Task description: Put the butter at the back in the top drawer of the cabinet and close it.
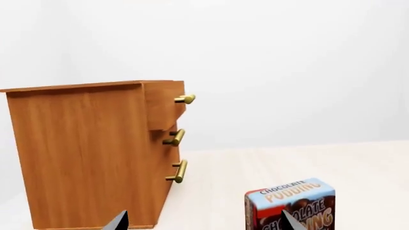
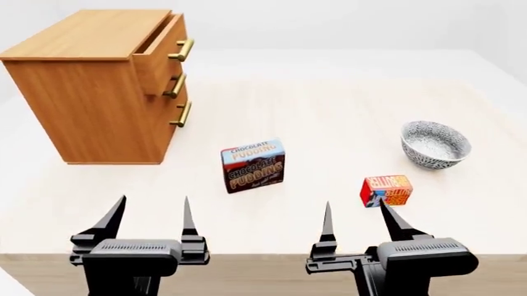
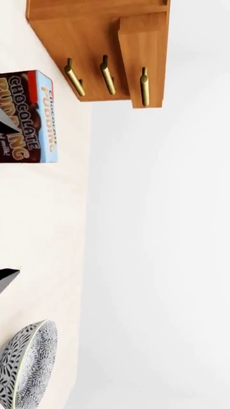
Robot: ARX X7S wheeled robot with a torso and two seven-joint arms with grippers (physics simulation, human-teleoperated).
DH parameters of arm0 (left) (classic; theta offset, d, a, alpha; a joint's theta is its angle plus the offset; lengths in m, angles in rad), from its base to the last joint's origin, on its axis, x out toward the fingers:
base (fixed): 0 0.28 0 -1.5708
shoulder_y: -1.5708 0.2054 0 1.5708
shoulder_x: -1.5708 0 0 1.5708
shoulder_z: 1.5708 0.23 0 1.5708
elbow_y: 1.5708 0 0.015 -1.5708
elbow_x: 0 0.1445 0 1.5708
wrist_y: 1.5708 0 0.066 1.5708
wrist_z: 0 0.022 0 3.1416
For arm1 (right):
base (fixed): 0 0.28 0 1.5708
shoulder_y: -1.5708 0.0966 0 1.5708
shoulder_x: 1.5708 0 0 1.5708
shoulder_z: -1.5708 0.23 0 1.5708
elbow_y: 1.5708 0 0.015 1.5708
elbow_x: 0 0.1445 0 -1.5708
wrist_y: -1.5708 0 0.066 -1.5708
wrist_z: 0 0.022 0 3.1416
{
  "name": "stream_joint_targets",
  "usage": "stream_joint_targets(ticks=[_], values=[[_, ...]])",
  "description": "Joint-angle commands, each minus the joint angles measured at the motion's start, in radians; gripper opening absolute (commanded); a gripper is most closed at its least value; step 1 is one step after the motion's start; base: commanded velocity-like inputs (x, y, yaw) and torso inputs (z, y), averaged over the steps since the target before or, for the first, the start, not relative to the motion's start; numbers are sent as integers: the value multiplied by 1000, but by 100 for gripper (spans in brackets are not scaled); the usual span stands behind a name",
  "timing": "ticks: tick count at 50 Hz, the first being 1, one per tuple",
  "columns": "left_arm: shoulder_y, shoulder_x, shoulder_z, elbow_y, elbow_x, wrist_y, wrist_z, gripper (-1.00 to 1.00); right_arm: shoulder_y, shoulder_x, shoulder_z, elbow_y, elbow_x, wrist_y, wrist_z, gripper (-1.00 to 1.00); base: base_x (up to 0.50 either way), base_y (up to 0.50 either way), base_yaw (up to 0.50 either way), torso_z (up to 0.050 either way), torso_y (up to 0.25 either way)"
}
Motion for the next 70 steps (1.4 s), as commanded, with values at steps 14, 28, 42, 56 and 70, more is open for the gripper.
stream_joint_targets(ticks=[14, 28, 42, 56, 70], values=[[5, -19, 22, -14, -16, 17, -22, 100, 2, 22, -20, 10, 22, -12, 19, 100, 500, 0, 0, 0, 0], [2, -32, 33, -19, -26, 21, -36, 100, 6, 31, -29, 13, 25, -11, 35, 100, 500, 0, 0, 0, 0], [4, -43, 43, -26, -37, 29, -46, 100, 7, 36, -35, 19, 30, -30, 49, 100, 71, 0, 0, 0, 1], [2, -52, 53, -30, -42, 32, -57, 100, 10, 46, -41, 15, 47, -21, 54, 100, 330, 0, 0, 0, 0], [-12, -61, 60, -31, -48, 20, -67, 100, 10, 51, -45, 23, 50, -34, 67, 100, 0, 0, 0, 0, 0]])
